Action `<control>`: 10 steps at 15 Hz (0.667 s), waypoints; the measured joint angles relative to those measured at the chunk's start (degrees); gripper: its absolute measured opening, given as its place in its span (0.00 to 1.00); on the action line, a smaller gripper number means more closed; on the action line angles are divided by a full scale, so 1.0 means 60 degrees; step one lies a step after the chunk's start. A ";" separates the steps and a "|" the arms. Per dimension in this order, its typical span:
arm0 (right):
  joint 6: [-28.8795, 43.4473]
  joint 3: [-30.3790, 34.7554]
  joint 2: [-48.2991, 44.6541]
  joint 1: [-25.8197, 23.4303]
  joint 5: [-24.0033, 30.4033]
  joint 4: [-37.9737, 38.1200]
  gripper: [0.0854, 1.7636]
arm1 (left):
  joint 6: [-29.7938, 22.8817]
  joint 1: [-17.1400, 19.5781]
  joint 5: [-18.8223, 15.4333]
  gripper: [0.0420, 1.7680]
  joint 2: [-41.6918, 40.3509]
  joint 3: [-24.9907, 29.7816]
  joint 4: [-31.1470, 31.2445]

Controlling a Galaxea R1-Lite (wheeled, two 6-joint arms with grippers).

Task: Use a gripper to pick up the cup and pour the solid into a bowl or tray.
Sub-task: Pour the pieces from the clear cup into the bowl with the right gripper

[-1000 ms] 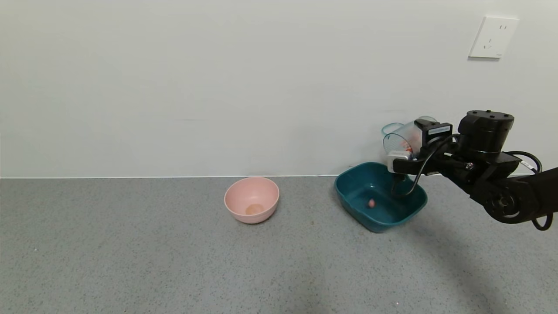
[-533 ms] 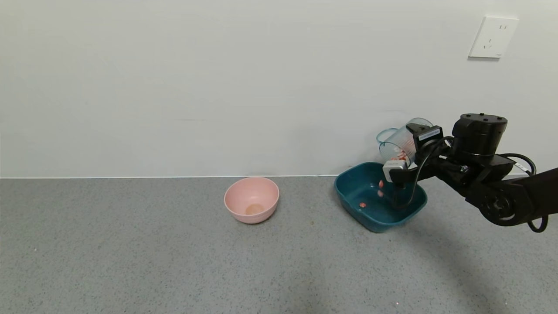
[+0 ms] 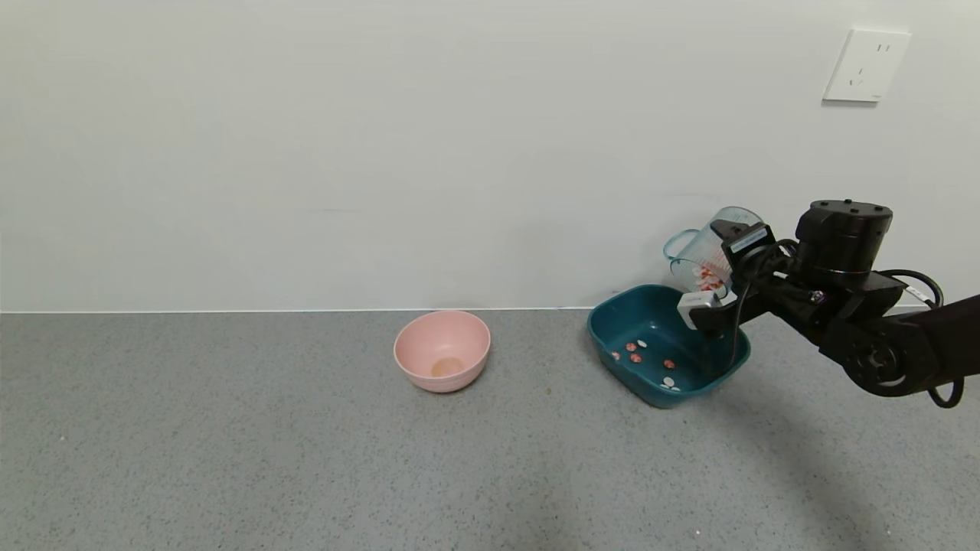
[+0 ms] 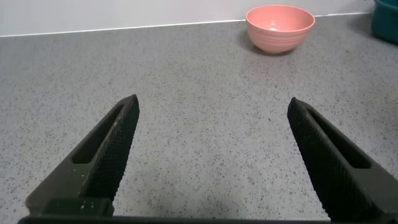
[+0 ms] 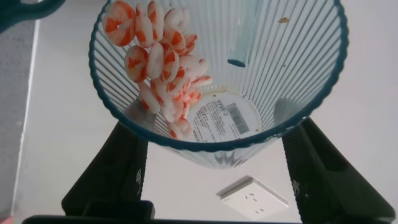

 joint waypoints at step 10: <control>-0.1953 0.0014 -0.0051 -0.0079 0.0014 0.0053 0.74 | 0.0004 0.0000 -0.0004 0.97 0.0000 0.0000 0.0000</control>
